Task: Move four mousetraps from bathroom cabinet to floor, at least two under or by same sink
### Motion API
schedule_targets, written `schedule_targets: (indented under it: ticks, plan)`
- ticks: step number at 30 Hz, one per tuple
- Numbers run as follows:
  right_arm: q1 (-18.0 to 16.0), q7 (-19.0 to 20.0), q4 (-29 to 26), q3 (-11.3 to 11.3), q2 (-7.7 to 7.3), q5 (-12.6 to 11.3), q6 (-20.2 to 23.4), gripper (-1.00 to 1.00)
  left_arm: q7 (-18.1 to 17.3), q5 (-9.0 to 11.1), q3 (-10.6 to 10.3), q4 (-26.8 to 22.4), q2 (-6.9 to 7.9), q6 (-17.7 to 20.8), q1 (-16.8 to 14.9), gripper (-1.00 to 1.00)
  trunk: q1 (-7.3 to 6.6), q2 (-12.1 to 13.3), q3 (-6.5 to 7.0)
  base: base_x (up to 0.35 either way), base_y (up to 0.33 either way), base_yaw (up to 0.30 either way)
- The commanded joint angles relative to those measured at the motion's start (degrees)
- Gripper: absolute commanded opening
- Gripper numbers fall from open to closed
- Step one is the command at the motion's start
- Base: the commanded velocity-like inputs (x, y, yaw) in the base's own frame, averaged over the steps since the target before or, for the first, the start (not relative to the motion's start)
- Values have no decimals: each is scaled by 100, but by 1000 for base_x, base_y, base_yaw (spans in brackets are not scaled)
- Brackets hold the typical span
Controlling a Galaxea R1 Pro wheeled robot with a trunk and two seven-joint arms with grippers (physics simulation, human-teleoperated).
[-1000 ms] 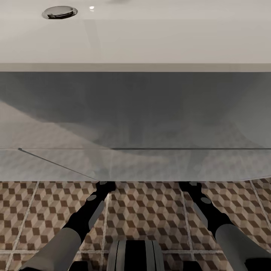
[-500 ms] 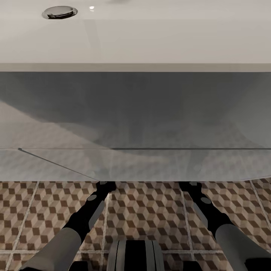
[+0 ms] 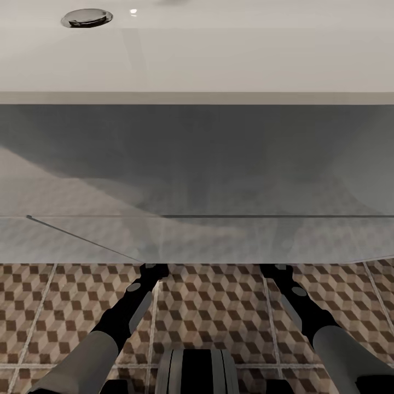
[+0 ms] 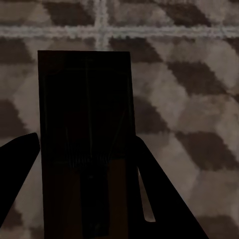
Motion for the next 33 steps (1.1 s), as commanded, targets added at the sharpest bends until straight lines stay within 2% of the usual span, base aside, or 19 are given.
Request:
schedule_targets:
  ticks: [1,7,12,15,23,33]
  plan:
    - [0,0,0,0,0,0,0,-100,11,-19,-1,0,1,3,-2,-100,0,0,0,0,0,0]
    - [0,53,-2,0,1,0,1,-100,-48,-7,-1,-1,0,-1,0,-100,0,0,0,0,0,0]
    - [0,68,-2,7,1,0,8,-100,-501,-31,-1,1,9,3,0,-100,0,0,0,0,0,0]
    - [0,75,-2,8,1,0,15,-100,-626,-44,-1,6,19,6,0,-100,0,0,0,0,0,0]
    - [-3,73,-2,9,1,0,39,-100,-677,-52,-1,16,21,25,-5,-100,0,0,0,0,0,0]
    - [-93,70,14,9,1,-8,70,-100,-636,-52,-1,15,25,365,-81,-100,0,0,0,0,0,0]
